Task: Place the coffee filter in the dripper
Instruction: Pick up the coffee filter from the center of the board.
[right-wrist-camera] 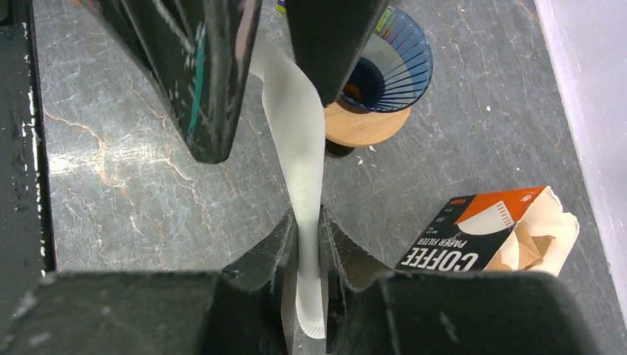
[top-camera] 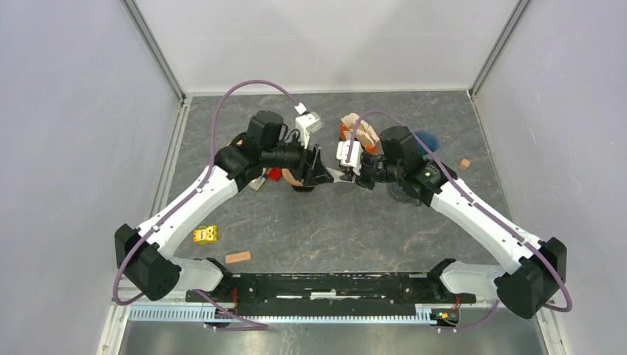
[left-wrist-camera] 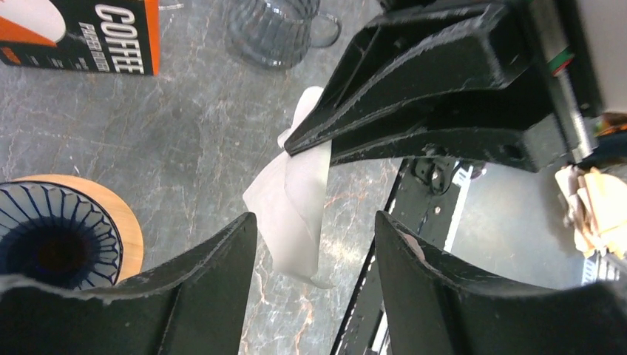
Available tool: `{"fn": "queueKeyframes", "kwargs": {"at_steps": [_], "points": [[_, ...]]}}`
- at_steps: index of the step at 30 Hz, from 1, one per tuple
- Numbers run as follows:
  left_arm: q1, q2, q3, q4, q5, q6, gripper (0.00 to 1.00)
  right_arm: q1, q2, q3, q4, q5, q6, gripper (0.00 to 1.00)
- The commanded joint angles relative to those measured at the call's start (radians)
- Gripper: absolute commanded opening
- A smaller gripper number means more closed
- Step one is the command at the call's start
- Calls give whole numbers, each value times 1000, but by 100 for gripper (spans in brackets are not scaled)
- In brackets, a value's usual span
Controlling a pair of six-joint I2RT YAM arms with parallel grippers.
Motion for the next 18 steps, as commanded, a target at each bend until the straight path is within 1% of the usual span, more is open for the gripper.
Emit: {"fn": "queueKeyframes", "kwargs": {"at_steps": [1,3,5,8,10,12,14,15,16,18], "points": [[-28,9,35,-51,-53,152,64,-3,-29,35,20,-28,22,20],[-33,14,33,-50,-47,157,60,-3,-29,37,21,-28,23,20],[-37,21,36,-46,-37,150,51,-3,-26,36,20,-31,26,20],[-39,31,37,-25,-19,143,42,-4,-22,35,21,-38,30,20],[-41,39,47,-22,-9,143,33,-3,-20,31,22,-43,33,20],[-41,45,53,-21,-2,144,20,-3,-20,29,20,-49,34,21],[-41,45,54,-26,8,157,4,-3,-23,28,14,-53,32,28],[-41,40,55,-37,11,188,2,-3,-25,28,8,-52,27,35],[-41,34,60,-65,17,250,2,-3,-28,27,0,-47,20,41],[-41,21,75,-144,14,401,2,-3,-41,18,-19,-32,2,59]]}}
